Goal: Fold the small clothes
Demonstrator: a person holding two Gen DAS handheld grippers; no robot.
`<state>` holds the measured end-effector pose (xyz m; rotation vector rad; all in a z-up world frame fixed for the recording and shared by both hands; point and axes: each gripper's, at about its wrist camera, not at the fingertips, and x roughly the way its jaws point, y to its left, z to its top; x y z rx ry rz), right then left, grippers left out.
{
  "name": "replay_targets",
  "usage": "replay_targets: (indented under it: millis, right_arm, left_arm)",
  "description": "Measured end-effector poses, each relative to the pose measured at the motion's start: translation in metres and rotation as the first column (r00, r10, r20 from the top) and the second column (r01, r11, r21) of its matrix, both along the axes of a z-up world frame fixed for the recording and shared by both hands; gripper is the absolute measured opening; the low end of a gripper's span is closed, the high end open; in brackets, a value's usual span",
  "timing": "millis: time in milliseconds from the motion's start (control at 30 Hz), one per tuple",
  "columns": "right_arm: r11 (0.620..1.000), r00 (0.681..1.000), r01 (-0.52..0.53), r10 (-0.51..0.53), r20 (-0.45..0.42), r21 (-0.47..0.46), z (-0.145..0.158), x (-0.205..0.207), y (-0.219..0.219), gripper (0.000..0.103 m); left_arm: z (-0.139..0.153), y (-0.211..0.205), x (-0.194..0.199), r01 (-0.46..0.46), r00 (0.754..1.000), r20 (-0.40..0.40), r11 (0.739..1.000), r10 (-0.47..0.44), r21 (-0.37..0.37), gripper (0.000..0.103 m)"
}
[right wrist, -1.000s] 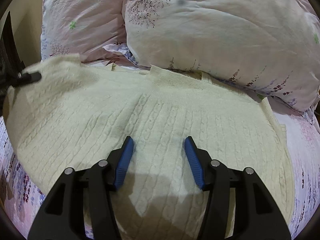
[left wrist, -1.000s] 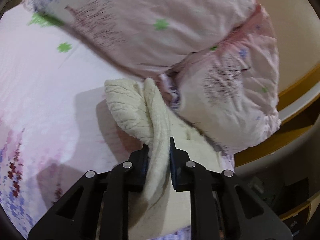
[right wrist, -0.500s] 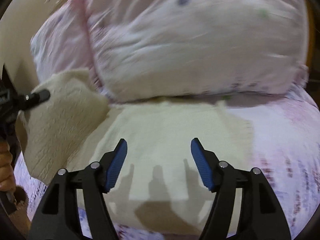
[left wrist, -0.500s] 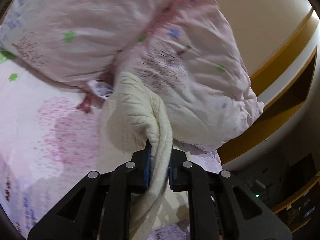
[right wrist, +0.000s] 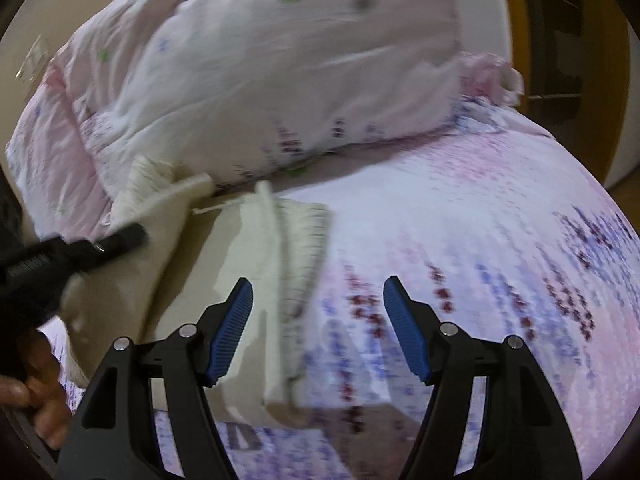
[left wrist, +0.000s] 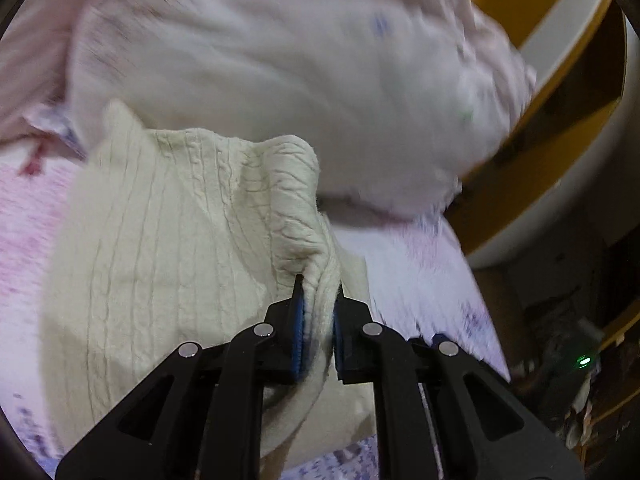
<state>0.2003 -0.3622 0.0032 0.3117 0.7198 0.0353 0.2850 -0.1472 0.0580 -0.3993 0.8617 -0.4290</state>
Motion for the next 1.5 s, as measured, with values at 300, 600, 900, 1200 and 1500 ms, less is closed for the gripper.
replay_targets:
  millis: [300, 600, 900, 1200, 1500]
  right_arm:
    - [0.994, 0.998, 0.047, -0.044, -0.038, 0.095, -0.008, -0.002, -0.038, 0.067]
    - [0.881, 0.985, -0.149, 0.172, -0.011, 0.449, 0.003, 0.016, -0.025, 0.068]
    - [0.857, 0.959, -0.153, 0.249, -0.135, 0.493, -0.01, 0.061, 0.014, 0.06]
    - [0.938, 0.979, -0.187, 0.201, -0.018, 0.293, 0.002, 0.072, 0.032, 0.012]
    - [0.991, 0.996, -0.077, 0.082, -0.042, 0.11, -0.002, 0.072, 0.008, 0.012]
  left_arm:
    - [0.006, -0.023, -0.019, 0.175, 0.984, 0.044, 0.984, -0.174, -0.024, 0.069]
    - [0.023, 0.106, -0.059, -0.089, 0.989, 0.117, 0.996, 0.089, -0.005, 0.088]
    - [-0.026, 0.117, -0.051, -0.13, 0.991, -0.003, 0.986, 0.131, 0.105, 0.088]
    - [-0.033, 0.109, -0.052, -0.097, 0.995, -0.01, 0.991, 0.099, 0.096, 0.089]
    - [-0.038, 0.092, -0.058, -0.012, 0.999, -0.03, 0.995, 0.015, 0.102, 0.089]
